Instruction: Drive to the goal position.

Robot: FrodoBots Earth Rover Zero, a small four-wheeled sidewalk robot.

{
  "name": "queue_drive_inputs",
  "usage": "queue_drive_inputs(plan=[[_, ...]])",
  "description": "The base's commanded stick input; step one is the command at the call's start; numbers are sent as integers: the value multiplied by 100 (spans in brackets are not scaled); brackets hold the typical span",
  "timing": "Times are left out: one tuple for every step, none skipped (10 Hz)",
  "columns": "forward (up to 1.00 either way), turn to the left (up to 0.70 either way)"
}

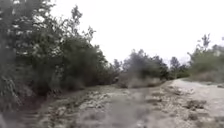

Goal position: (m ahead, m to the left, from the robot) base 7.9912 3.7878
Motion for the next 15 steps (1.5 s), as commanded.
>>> queue_drive_inputs(plan=[[70, 4], [70, 4], [70, 4], [70, 4], [70, 4], [70, 4], [70, 4], [70, 4], [70, 4], [70, 4], [70, 4], [70, 4], [70, 4], [70, 4], [70, 4]])
